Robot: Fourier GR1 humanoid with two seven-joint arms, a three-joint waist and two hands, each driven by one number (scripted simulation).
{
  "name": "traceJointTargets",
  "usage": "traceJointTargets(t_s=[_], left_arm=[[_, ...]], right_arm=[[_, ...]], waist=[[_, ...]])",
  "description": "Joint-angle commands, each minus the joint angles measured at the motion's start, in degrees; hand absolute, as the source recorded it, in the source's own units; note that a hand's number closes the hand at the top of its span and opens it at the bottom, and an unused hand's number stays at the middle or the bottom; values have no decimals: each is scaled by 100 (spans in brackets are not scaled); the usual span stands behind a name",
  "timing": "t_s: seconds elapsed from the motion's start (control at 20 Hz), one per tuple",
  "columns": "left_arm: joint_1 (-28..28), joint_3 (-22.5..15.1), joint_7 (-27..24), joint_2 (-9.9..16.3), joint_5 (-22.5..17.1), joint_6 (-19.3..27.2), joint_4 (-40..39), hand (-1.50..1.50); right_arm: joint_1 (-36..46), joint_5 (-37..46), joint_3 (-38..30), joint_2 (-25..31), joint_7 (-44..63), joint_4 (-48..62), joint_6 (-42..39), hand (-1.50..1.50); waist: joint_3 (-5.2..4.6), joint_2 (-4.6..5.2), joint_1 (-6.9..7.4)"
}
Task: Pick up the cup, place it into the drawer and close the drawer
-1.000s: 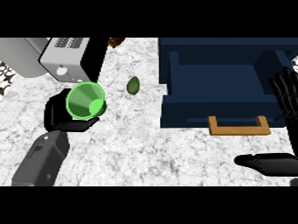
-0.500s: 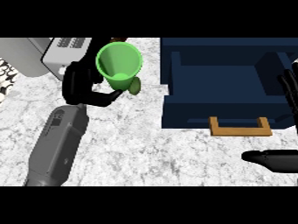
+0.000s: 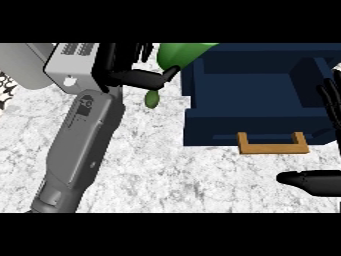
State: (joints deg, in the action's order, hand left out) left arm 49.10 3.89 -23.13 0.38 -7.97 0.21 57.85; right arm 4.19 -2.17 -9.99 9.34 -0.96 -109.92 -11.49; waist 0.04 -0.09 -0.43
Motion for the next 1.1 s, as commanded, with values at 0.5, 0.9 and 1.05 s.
traceJointTargets(t_s=[0.5, 0.9, 1.05], left_arm=[[1699, -926, 464, -37, -1012, 1252, -1852, 150], [2432, -1907, 693, -38, -1804, 1879, -2419, 150], [2568, -2055, 232, -38, -2143, 1912, -3054, 150]], right_arm=[[-86, 56, -35, -1, -290, 118, -80, -150], [-12, 78, 17, -64, -155, 133, -16, -150], [195, -35, 73, -25, -46, 62, -99, -150]], waist=[[-1, 44, -138], [0, 39, -181], [1, 84, -330]])
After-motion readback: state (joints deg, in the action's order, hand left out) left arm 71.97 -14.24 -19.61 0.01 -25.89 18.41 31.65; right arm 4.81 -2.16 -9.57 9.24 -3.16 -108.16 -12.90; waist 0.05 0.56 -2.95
